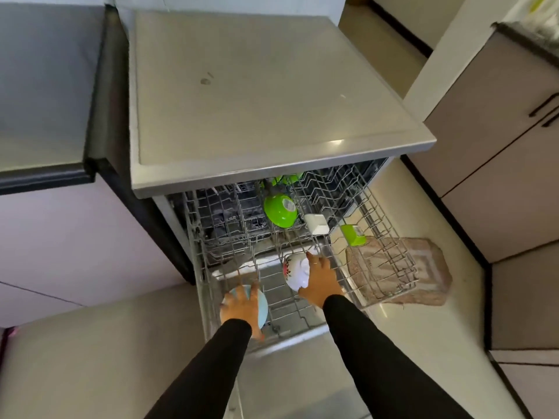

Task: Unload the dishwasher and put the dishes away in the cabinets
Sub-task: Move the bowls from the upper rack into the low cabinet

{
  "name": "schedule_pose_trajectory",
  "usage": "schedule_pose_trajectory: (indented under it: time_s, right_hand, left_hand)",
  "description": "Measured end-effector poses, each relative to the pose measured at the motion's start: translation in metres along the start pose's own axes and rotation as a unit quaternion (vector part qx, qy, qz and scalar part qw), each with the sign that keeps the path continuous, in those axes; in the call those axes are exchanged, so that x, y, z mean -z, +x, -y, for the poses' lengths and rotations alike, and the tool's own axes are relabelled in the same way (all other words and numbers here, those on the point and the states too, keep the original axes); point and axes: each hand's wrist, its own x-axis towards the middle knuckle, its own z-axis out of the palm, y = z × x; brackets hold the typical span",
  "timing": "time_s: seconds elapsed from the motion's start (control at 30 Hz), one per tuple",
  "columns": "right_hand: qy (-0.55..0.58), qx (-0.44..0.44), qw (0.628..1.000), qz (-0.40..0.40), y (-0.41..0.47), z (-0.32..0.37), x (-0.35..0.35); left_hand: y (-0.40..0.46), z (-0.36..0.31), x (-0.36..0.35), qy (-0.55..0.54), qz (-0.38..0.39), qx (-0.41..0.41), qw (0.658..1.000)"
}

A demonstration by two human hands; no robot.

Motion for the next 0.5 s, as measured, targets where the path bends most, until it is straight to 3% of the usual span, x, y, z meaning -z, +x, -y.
schedule_pose_trajectory:
  time_s: [0.2,0.37,0.43,0.5]
  right_hand:
    - [-0.002,0.004,0.999,0.033,0.041,-0.004,-0.014]
    - [-0.009,-0.011,0.999,0.042,0.054,0.002,-0.025]
    - [-0.027,-0.004,0.999,0.019,0.052,0.002,-0.026]
    - [-0.023,0.001,1.000,-0.001,0.047,0.003,-0.024]
  left_hand:
    - [0.020,0.004,-0.015,-0.016,-0.031,0.020,0.999]
    - [0.006,0.008,0.014,-0.213,-0.092,0.003,0.973]
    - [-0.001,0.012,0.031,-0.365,-0.138,-0.024,0.920]
    - [-0.009,0.016,0.047,-0.566,-0.132,-0.042,0.813]
